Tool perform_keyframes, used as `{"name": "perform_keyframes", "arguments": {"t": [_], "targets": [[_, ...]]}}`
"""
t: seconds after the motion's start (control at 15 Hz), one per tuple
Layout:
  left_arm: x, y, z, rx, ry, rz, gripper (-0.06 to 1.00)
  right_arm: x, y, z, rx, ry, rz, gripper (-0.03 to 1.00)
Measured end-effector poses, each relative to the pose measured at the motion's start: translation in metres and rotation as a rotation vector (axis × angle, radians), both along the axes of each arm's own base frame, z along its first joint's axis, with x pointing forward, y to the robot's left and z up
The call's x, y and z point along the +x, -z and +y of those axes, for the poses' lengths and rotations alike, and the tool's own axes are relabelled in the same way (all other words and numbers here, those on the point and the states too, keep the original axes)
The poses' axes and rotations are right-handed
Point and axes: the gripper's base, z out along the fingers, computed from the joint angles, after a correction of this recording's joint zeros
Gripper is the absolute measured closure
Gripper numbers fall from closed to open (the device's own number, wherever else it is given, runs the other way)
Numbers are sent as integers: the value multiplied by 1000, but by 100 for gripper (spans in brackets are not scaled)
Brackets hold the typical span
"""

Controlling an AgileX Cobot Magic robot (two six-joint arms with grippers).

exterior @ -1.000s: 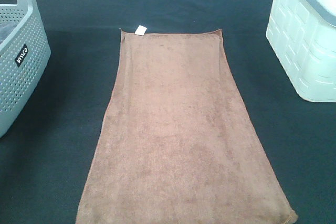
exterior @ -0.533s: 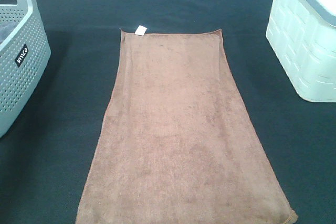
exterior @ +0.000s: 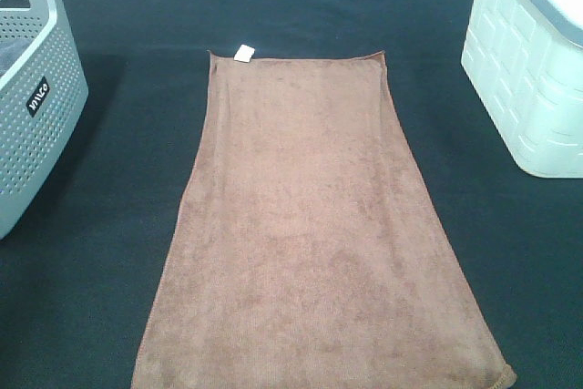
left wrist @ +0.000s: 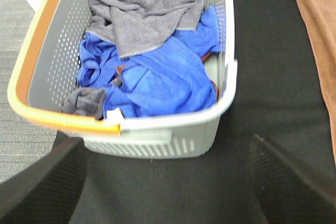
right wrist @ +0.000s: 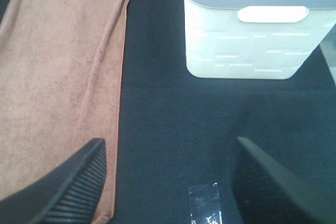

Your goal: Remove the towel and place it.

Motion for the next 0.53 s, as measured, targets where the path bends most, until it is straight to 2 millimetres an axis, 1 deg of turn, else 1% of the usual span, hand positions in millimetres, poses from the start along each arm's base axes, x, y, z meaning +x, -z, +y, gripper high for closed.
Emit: {"name": "perform_keyframes", "arguments": {"t": [0.07, 0.13, 0.2, 0.33, 0.47, 0.53], "targets": [[-14, 9, 0, 1, 1, -15, 17, -12, 4, 0, -7, -5, -39, 31], [-36, 21, 0, 1, 1, -49, 17, -26, 12, 0, -10, -8, -81, 31], [-51, 27, 0, 0, 2, -84, 17, -35, 18, 1, -11, -8, -102, 31], [-76, 39, -1, 0, 21, -135, 17, -51, 32, 1, -12, -11, -125, 31], [-98, 49, -3, 15, 63, -163, 17, -62, 45, 1, -17, -11, -123, 31], [-106, 59, -5, 5, 73, -149, 18, -66, 50, 1, -18, -13, -122, 31]]}}
